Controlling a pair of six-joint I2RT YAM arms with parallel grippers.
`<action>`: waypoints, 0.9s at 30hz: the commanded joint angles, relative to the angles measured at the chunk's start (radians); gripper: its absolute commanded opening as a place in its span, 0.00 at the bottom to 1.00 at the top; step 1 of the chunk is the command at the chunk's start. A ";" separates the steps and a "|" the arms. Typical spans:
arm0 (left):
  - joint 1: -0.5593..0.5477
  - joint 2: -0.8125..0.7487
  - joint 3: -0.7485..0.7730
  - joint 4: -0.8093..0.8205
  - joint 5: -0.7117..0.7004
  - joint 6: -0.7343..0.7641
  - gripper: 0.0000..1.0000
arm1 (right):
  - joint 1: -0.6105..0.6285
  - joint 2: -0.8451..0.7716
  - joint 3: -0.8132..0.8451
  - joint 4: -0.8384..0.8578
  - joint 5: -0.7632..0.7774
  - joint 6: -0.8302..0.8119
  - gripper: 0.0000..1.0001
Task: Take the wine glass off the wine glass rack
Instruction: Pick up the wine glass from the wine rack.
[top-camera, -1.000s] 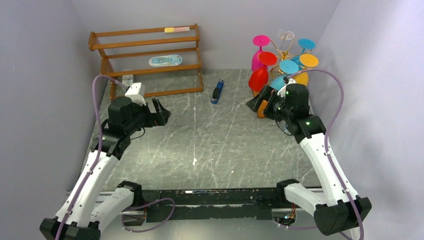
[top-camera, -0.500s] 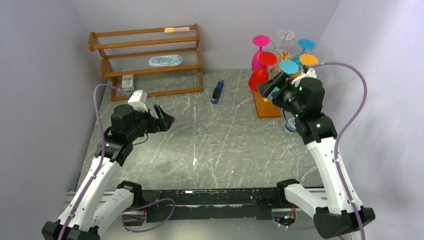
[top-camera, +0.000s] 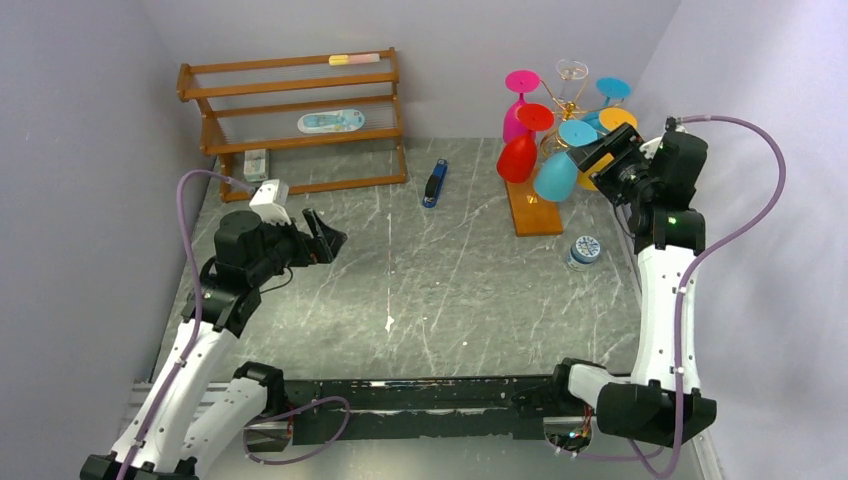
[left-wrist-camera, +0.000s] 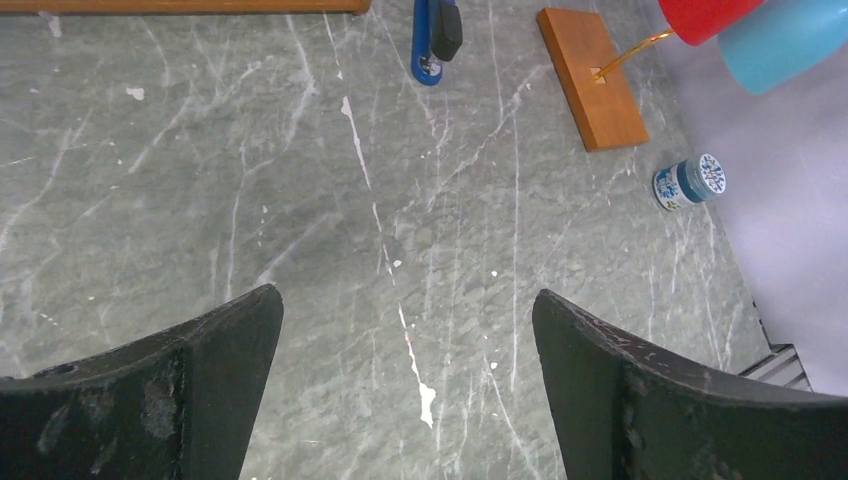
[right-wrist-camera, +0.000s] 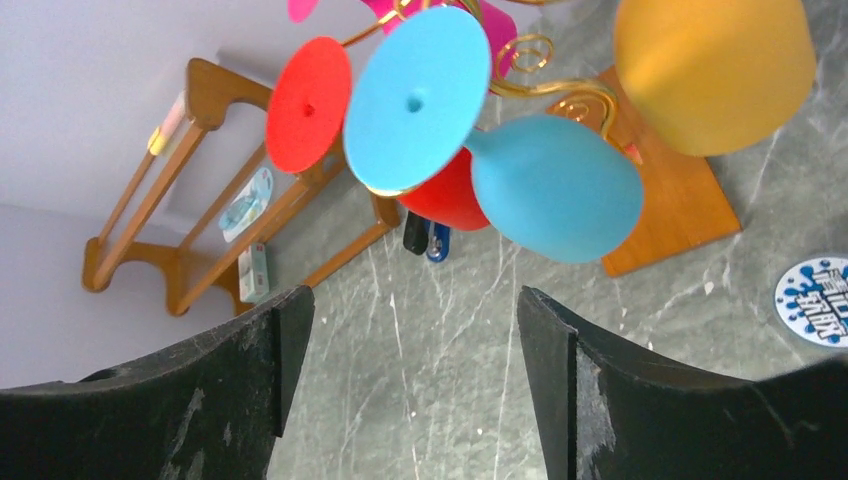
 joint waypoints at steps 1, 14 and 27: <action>-0.003 -0.020 0.044 -0.048 -0.046 0.041 1.00 | -0.056 0.007 -0.042 -0.003 -0.147 0.012 0.77; -0.003 -0.008 0.051 -0.032 -0.019 0.027 1.00 | -0.085 0.026 -0.070 0.227 -0.054 0.119 0.65; -0.003 -0.001 0.094 -0.056 -0.037 0.054 1.00 | -0.085 0.059 -0.150 0.382 0.019 0.168 0.53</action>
